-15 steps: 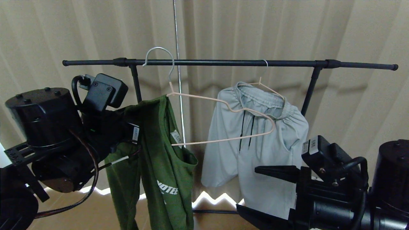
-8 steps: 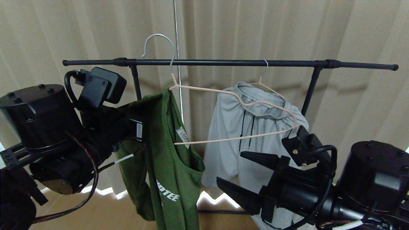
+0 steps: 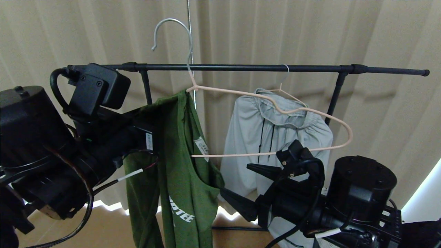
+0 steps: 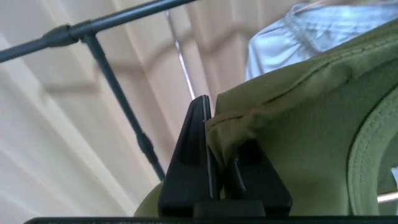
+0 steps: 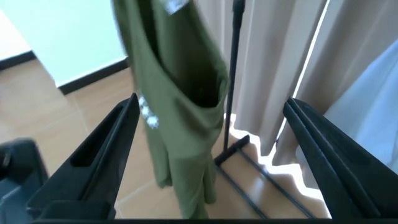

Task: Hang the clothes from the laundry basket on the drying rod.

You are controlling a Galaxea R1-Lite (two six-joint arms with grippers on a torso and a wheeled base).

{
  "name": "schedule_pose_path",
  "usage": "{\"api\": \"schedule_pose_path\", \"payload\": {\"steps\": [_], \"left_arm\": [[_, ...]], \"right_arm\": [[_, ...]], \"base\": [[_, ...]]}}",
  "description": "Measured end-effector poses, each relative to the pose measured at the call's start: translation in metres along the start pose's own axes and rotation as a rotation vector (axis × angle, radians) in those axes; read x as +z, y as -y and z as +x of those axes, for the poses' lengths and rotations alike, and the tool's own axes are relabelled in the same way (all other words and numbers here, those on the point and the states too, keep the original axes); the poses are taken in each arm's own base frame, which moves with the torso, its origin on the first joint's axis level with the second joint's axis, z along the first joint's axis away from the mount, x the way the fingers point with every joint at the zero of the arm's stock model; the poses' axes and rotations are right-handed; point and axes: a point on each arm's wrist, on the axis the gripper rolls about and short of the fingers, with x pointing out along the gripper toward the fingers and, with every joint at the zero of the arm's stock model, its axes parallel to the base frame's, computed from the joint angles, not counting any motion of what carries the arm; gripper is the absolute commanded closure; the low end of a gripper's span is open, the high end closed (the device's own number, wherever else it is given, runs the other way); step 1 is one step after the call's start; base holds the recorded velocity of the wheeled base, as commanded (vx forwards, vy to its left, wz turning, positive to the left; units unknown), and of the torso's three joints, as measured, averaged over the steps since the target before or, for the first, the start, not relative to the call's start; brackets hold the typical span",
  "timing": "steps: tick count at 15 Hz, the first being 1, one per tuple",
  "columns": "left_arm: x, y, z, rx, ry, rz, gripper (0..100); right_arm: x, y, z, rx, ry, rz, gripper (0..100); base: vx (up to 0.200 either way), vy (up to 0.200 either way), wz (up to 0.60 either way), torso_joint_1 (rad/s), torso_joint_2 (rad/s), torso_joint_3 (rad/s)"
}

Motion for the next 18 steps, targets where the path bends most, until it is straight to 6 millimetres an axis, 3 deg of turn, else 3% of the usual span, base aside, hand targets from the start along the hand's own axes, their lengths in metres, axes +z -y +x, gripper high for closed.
{"api": "schedule_pose_path", "payload": {"steps": [7,18], "left_arm": [[0.010,0.007,-0.009,-0.040,0.038,-0.012,100],[0.019,0.002,-0.008,-0.005,0.065,-0.070,100]], "right_arm": [[-0.001,0.009,0.021,-0.052,0.016,0.005,0],[0.000,0.023,0.022,-0.109,0.074,0.010,0]], "base": [[0.000,0.000,0.00,0.000,0.00,0.000],[0.000,0.000,0.00,0.000,0.00,0.000]]}}
